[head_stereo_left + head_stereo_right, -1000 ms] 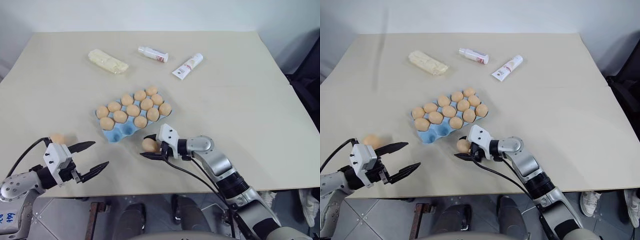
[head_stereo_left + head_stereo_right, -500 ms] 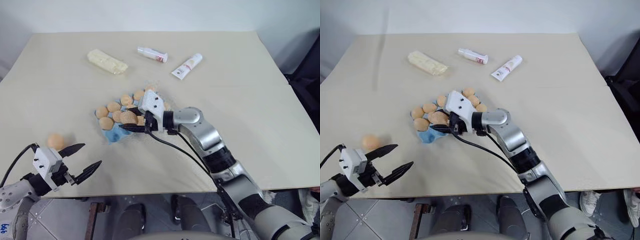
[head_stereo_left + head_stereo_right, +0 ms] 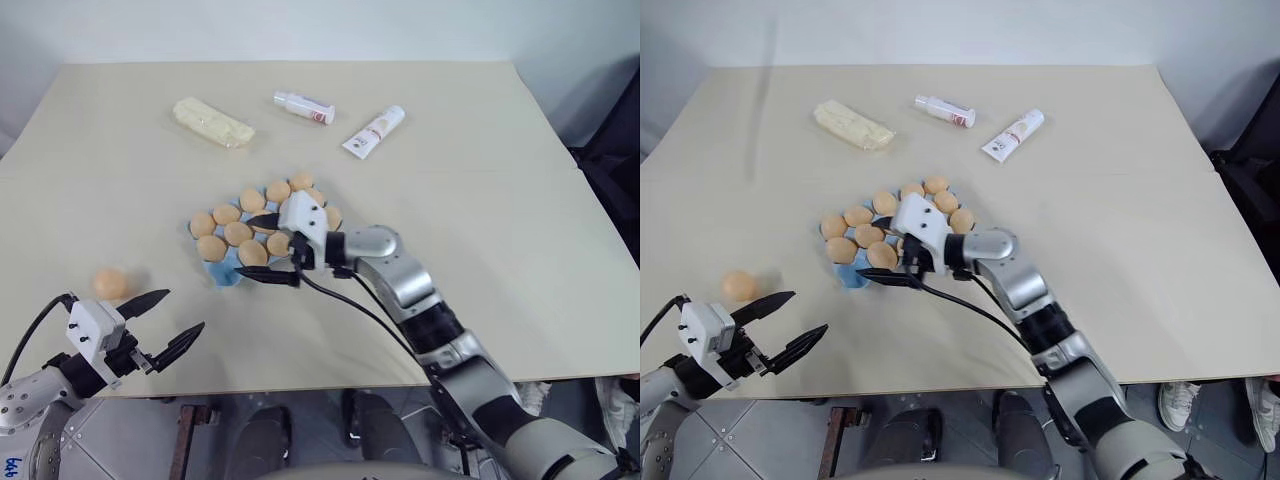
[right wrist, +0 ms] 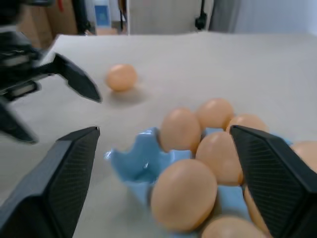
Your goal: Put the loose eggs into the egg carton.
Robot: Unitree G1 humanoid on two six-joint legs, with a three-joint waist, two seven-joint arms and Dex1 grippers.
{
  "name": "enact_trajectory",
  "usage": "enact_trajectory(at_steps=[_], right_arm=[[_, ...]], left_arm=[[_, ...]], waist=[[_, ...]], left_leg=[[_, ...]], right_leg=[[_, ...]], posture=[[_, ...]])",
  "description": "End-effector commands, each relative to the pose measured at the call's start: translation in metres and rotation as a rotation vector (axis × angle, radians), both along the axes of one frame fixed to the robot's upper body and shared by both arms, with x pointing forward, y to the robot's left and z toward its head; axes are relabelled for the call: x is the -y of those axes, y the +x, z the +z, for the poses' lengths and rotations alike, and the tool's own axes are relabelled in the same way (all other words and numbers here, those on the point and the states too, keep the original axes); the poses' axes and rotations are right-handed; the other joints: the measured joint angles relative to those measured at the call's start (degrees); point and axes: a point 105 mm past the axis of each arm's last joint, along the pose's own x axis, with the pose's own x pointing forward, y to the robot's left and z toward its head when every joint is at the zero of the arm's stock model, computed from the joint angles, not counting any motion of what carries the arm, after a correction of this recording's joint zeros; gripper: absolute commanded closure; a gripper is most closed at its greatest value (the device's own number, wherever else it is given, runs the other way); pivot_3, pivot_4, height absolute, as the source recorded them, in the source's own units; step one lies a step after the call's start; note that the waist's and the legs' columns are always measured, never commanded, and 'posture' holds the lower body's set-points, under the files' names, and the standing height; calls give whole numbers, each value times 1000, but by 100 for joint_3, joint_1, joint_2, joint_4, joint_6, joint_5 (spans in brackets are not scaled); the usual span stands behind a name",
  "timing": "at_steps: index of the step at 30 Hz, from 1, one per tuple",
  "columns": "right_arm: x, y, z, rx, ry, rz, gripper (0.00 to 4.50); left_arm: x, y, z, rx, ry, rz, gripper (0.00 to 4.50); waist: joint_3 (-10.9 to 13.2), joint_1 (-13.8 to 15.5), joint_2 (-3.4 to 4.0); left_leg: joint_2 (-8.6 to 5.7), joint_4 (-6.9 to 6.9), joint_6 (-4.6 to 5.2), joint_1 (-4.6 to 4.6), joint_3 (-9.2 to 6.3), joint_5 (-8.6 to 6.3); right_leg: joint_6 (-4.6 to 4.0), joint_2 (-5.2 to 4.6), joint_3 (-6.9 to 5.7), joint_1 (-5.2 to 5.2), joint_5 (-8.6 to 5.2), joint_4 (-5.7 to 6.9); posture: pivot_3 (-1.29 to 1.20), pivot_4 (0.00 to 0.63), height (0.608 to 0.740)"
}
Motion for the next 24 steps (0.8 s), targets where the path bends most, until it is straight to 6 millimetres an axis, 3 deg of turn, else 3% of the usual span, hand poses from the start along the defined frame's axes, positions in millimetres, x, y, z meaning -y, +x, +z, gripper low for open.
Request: enact_trajectory(at_steps=[1,3,6,9,16,24], right_arm=[[44,-14,15,71,69,17,64],[68,-17,11,91,77,-7,64],[120,-27,-13,-1,-4,-32,64],[140,-34,-27,-20,-41,-66,64],[133,-43,-29,-30,-7,-62,64],[121,-39,-22,9,16,-59,64]], left_arm=[[-7,0,11,43,10,18,0],[-11,1,12,46,16,30,0],[-24,-1,13,41,22,73,0],[-46,-4,11,29,27,186,0],[-84,-22,2,69,-89,478,0],[-115,-34,0,135,-151,760,0]], waist=[[0,45,-1],[0,68,-1],[0,79,0],[0,50,0],[1,56,1],[-4,153,-9]], left_leg=[[0,0,1,1,1,-1],[0,0,2,1,1,-1],[2,-1,1,2,3,-1],[3,-1,2,4,5,-1],[15,5,-3,19,21,1],[13,9,-3,11,17,-1]], right_leg=[[0,0,-2,2,0,-4],[0,-1,-3,4,0,-8],[0,0,-4,5,0,-10],[0,0,-1,7,0,-13],[-1,8,7,7,0,8],[1,2,4,9,1,-4]], posture=[[0,150,740],[0,150,740],[0,150,740],[0,150,740],[0,150,740],[0,150,740]])
